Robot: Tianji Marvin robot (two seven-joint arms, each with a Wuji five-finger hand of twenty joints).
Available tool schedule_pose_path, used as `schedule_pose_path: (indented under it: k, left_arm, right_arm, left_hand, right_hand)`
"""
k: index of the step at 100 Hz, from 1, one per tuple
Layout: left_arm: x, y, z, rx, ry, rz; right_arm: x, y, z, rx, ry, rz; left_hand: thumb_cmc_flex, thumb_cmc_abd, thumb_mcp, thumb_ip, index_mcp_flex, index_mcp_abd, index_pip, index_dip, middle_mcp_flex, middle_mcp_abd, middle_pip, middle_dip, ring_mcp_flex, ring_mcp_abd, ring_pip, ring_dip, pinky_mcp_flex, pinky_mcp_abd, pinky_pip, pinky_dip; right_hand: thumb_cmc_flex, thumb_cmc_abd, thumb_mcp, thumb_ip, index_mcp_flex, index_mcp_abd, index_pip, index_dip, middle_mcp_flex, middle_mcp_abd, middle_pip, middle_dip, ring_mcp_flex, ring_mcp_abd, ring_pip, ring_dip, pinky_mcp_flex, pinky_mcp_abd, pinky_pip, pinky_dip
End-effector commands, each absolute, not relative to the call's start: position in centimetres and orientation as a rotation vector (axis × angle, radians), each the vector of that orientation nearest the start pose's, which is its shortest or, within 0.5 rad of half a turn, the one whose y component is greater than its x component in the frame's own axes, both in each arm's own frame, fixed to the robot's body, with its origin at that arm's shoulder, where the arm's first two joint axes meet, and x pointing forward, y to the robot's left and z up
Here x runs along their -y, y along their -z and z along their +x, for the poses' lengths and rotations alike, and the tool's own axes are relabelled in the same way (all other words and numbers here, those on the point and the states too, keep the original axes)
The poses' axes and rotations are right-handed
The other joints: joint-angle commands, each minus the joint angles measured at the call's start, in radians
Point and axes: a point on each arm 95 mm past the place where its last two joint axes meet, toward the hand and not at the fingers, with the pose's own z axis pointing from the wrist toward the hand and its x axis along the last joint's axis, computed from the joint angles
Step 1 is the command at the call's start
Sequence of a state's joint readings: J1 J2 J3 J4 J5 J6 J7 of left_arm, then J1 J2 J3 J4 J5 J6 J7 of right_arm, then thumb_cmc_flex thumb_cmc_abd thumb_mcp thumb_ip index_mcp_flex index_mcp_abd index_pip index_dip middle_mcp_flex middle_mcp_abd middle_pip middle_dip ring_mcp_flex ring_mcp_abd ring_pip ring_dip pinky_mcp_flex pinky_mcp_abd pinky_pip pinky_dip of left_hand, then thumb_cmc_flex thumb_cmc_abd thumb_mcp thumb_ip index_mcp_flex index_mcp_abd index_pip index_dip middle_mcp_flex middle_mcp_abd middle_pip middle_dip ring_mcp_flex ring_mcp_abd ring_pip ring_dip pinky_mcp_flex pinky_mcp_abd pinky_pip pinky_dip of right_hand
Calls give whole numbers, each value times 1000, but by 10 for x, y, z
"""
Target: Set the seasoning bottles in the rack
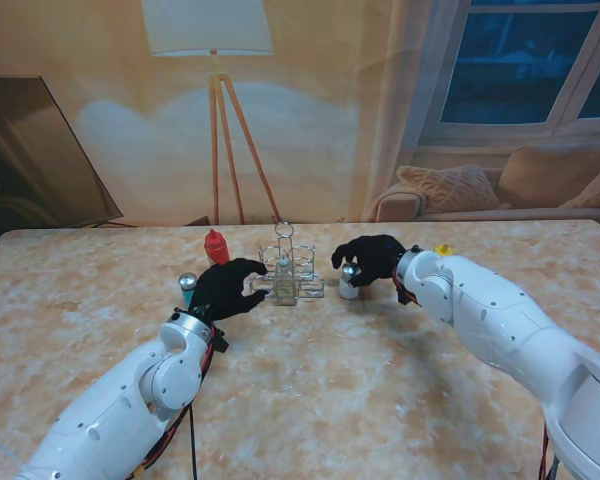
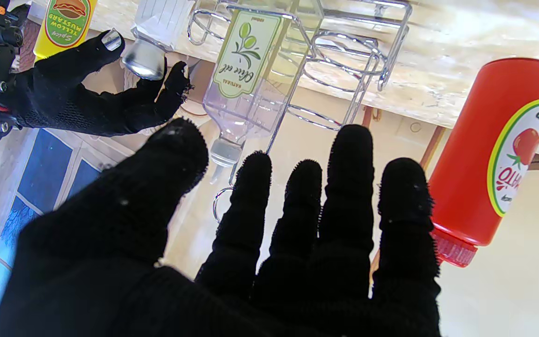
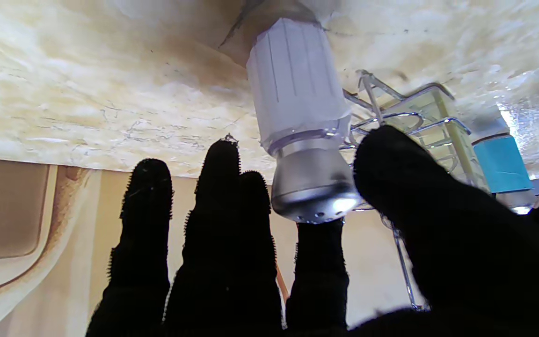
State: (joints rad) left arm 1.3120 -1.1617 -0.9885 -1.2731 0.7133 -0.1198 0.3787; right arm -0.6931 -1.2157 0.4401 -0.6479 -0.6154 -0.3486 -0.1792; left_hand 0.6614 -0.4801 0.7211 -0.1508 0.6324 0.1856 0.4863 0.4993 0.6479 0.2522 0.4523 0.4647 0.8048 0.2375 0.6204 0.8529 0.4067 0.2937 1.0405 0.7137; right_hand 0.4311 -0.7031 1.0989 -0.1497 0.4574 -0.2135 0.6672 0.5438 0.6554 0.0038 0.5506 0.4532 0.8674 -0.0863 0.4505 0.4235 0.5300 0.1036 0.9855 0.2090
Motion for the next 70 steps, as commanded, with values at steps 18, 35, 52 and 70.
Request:
schedule_pose_path:
  k: [18, 35, 52, 70]
  left_arm:
    - [35, 339, 452, -1235, 1820, -1252]
    - [34, 339, 452, -1239, 1819, -1248]
    - [34, 339, 451, -1242, 1817, -1247]
    - [34, 339, 451, -1245, 1816, -1245]
  right_arm:
    - [-37, 333, 570, -1910, -1492, 1024]
    - [-39, 335, 570, -1897, -1496, 1042]
    - [-40, 335, 570, -1874, -1512, 1057]
    - [-40, 334, 571, -1859, -1533, 1085]
  left_hand:
    - [13, -3, 20, 20, 7, -13, -5, 7, -4, 9, -7, 4, -21, -4, 2, 7, -16, 2, -7, 22]
    - [12, -5, 21, 20, 9, -15, -3, 8, -5, 9, -8, 4, -21, -4, 2, 7, -15, 1, -8, 22]
    - [16, -7, 22, 20, 10, -16, -2, 8, -4, 8, -7, 4, -21, -4, 2, 7, -15, 2, -8, 22]
    - [15, -8, 24, 20, 11, -16, 1, 9, -3, 8, -7, 4, -20, -6, 2, 6, -13, -1, -7, 21]
  right_hand:
    - [62, 23, -15, -13, 34, -42, 101, 83, 53, -61, 63, 81, 54, -51, 72, 68, 34, -37, 25, 30]
    - [154, 47, -83, -135, 68, -78, 219, 65, 99, -95, 137, 150, 86, -82, 185, 142, 69, -53, 35, 56]
    - [227, 50, -133, -159, 98, -167, 354, 35, 190, -121, 155, 261, 143, -103, 271, 231, 116, -73, 55, 92]
    - [271, 42, -134, -155, 167, -235, 412, 64, 266, -160, 187, 316, 194, -136, 354, 279, 170, -109, 57, 104]
